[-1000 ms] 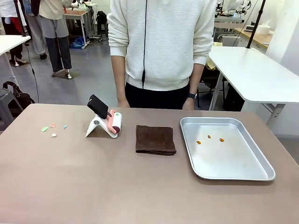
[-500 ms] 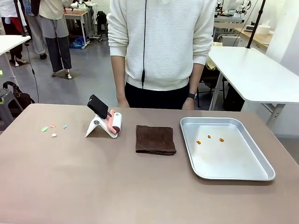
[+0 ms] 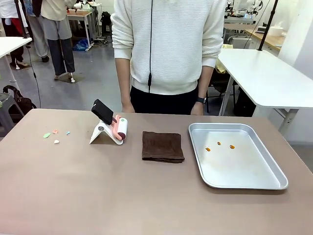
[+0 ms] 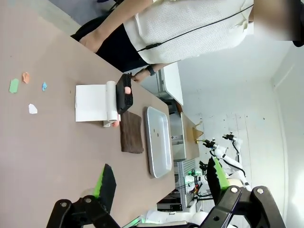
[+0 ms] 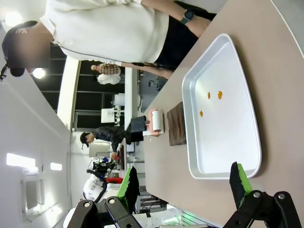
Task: Clean the surface of the table.
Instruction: Hold the Lint Roller with your left hand and the towel with your right hand.
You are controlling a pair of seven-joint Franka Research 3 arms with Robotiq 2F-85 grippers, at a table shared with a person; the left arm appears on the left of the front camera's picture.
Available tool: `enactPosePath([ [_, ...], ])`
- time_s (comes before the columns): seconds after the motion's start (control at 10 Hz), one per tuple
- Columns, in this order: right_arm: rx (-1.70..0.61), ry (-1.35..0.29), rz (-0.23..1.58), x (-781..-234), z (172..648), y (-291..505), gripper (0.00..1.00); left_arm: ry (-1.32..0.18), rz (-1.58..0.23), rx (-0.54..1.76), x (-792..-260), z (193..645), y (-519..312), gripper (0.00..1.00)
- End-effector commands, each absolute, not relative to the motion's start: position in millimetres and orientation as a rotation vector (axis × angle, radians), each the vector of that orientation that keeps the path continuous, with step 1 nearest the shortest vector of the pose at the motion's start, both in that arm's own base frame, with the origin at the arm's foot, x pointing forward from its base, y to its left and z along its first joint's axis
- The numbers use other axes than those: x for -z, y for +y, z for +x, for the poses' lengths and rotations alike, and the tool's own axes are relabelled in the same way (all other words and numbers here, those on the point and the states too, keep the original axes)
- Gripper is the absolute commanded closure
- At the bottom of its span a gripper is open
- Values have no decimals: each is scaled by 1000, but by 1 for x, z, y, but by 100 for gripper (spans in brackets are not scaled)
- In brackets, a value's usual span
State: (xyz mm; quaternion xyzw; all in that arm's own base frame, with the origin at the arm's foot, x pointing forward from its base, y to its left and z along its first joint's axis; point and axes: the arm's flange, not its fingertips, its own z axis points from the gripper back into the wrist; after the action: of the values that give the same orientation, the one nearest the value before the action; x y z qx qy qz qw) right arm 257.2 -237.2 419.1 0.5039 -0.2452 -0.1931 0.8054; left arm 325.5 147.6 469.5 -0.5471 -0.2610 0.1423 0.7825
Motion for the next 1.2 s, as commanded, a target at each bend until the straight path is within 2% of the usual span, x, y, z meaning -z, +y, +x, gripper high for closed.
enactPosePath([
  [0.0, 423, -559, 1020, -425, 260, -225, 0, -557, -1125, -270, -478, 330, 148, 0],
  [0.2, 282, -610, 957, -448, 276, -184, 0, -532, -1049, -190, -508, 348, 146, 0],
  [0.5, 77, -579, 913, -482, 318, -103, 0, -436, -928, -76, -536, 389, 118, 0],
  [0.8, -94, -455, 836, -497, 361, 13, 0, -337, -775, -43, -545, 435, 64, 0],
  [1.1, -130, -360, 744, -483, 380, 116, 0, -183, -626, 35, -535, 481, -4, 0],
])
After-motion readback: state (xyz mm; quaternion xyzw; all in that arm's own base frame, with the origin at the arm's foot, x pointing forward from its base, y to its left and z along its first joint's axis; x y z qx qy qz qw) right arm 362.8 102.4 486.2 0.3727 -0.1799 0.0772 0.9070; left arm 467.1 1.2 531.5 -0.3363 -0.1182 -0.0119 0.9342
